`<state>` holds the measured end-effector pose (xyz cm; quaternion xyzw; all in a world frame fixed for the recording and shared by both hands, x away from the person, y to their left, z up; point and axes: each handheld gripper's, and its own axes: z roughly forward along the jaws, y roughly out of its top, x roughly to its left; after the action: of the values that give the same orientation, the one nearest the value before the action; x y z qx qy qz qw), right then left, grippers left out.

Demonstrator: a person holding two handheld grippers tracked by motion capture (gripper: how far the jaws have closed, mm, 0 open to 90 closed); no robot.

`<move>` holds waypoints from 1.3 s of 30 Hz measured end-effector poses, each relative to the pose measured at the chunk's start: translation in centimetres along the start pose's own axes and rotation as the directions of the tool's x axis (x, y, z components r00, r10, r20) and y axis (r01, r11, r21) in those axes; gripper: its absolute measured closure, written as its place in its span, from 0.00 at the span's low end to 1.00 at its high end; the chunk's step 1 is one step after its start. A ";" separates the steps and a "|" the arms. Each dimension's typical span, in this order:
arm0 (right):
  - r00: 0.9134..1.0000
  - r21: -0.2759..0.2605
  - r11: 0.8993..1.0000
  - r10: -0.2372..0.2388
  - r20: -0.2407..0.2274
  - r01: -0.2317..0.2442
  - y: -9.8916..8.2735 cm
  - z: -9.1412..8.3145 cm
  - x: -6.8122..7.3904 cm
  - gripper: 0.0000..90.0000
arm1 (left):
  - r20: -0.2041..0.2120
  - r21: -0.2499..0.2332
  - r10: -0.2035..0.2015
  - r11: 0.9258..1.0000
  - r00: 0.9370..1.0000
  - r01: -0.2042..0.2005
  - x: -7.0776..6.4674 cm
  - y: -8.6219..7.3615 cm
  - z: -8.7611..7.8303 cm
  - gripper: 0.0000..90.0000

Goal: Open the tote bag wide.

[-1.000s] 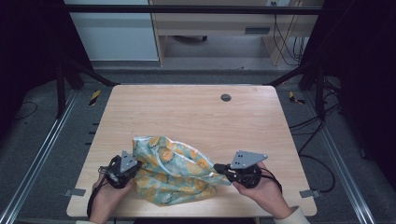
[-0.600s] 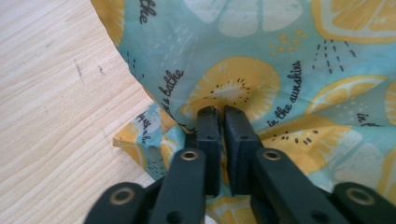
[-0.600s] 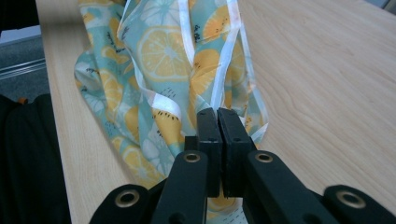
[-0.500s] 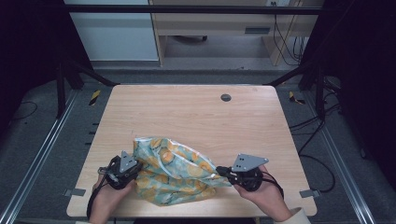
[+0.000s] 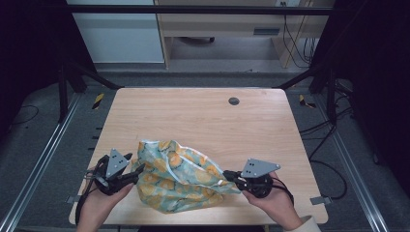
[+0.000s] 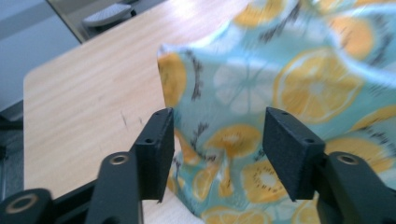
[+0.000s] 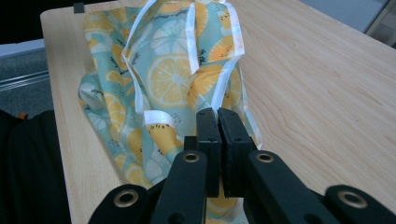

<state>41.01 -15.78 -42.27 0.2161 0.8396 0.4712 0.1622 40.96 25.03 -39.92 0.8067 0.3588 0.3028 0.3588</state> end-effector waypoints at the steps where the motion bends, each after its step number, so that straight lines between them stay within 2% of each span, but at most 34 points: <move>1: 1.000 0.000 1.000 0.000 0.000 0.000 0.0 0.0 0.0 0.98 | 0.016 -0.008 -0.003 1.000 1.000 0.003 0.0 0.5 -0.2 0.48; 3: 1.000 0.002 1.000 -0.001 0.002 0.001 0.0 0.1 0.0 0.98 | 0.034 -0.019 0.002 1.000 0.999 -0.001 -0.2 1.7 -0.3 0.46; 5: 1.000 0.003 1.000 -0.008 -0.001 0.008 0.0 0.1 0.2 0.98 | 0.054 -0.012 0.024 1.000 0.998 -0.023 -0.6 2.9 0.1 0.43; 6: 1.000 0.007 1.000 -0.013 0.000 0.013 0.1 0.2 0.3 0.98 | 0.048 -0.009 0.041 0.999 0.998 -0.040 -0.8 3.5 0.3 0.42; 9: 1.000 0.011 1.000 -0.018 -0.002 0.018 0.1 0.3 0.5 0.98 | 0.072 -0.005 0.060 0.998 0.996 -0.060 -1.4 5.3 1.5 0.40; 12: 1.000 -0.001 1.000 -0.014 -0.009 0.014 0.1 0.1 0.4 0.98 | 0.111 0.017 0.057 0.998 0.992 -0.059 -1.6 6.7 3.0 0.37; 13: 1.000 -0.001 1.000 -0.014 -0.009 0.014 0.1 0.1 0.4 0.98 | 0.122 0.011 0.059 0.998 0.991 -0.061 -1.5 7.2 3.4 0.37; 14: 1.000 -0.008 1.000 -0.009 -0.011 0.009 0.1 0.1 0.3 0.97 | 0.136 0.024 0.053 0.998 0.989 -0.056 -1.5 7.6 3.8 0.37; 18: 1.000 -0.024 1.000 0.008 0.000 -0.008 0.2 -0.2 -0.1 0.97 | 0.153 0.093 0.081 0.991 0.985 -0.096 -2.0 8.7 5.6 0.33; 20: 1.000 -0.018 1.000 -0.001 0.005 0.001 0.1 -0.2 0.1 0.97 | 0.135 0.105 0.098 0.988 0.986 -0.112 -2.2 8.8 6.1 0.33; 21: 1.000 -0.014 1.000 -0.007 0.009 0.007 0.1 -0.2 0.1 0.97 | 0.132 0.121 0.113 0.984 0.985 -0.129 -2.2 8.7 6.5 0.35; 23: 1.000 -0.010 1.000 -0.013 0.010 0.013 0.1 0.0 0.2 0.97 | 0.141 0.136 0.119 0.981 0.983 -0.138 -2.2 8.4 6.8 0.40; 25: 1.000 -0.011 1.000 -0.014 0.009 0.014 0.2 0.0 0.2 0.97 | 0.148 0.137 0.116 0.981 0.982 -0.137 -2.1 8.1 6.9 0.52; 26: 1.000 -0.012 1.000 -0.010 0.009 0.010 0.2 0.0 0.2 0.97 | 0.137 0.128 0.128 0.981 0.982 -0.146 -2.0 8.0 6.8 0.61; 28: 1.000 -0.023 1.000 -0.010 0.012 0.010 0.3 -0.1 0.2 0.98 | 0.123 0.109 0.125 0.984 0.985 -0.138 -1.8 7.8 6.5 0.80; 29: 1.000 -0.025 1.000 -0.010 0.014 0.011 0.3 -0.1 0.1 0.98 | 0.113 0.084 0.117 0.988 0.987 -0.127 -1.6 7.8 6.3 0.83; 30: 1.000 -0.032 0.999 -0.002 0.018 0.003 0.3 -0.2 0.0 0.98 | 0.115 0.065 0.102 0.992 0.988 -0.110 -1.5 7.8 6.1 0.92; 31: 1.000 -0.032 0.999 -0.002 0.018 0.003 0.3 -0.2 0.0 0.98 | 0.114 0.046 0.092 0.994 0.989 -0.098 -1.5 7.8 5.9 0.92; 32: 1.000 -0.047 0.999 0.010 0.027 -0.009 0.4 -0.5 -0.3 0.98 | 0.112 0.035 0.087 0.995 0.990 -0.092 -1.5 7.8 5.7 0.97; 33: 0.999 -0.054 0.998 0.015 0.032 -0.013 0.4 -0.6 -0.5 0.98 | 0.110 0.033 0.094 0.995 0.989 -0.098 -1.6 7.8 5.5 0.98; 36: 0.999 -0.083 0.996 0.033 0.043 -0.029 0.5 -1.1 -0.8 0.98 | 0.108 0.009 0.101 0.995 0.989 -0.103 -1.8 7.7 4.8 1.00; 38: 0.998 -0.084 0.996 0.035 0.043 -0.031 0.5 -1.2 -0.9 0.98 | 0.111 -0.013 0.078 0.997 0.991 -0.078 -1.9 7.5 4.2 1.00; 39: 0.998 -0.085 0.996 0.034 0.048 -0.030 0.4 -1.2 -0.9 0.98 | 0.109 -0.034 0.081 0.996 0.991 -0.077 -1.9 7.3 3.9 1.00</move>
<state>41.32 -16.94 -41.21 0.2341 0.8113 0.5030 0.1844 45.47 18.59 -36.76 0.8304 0.3017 0.2769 0.3777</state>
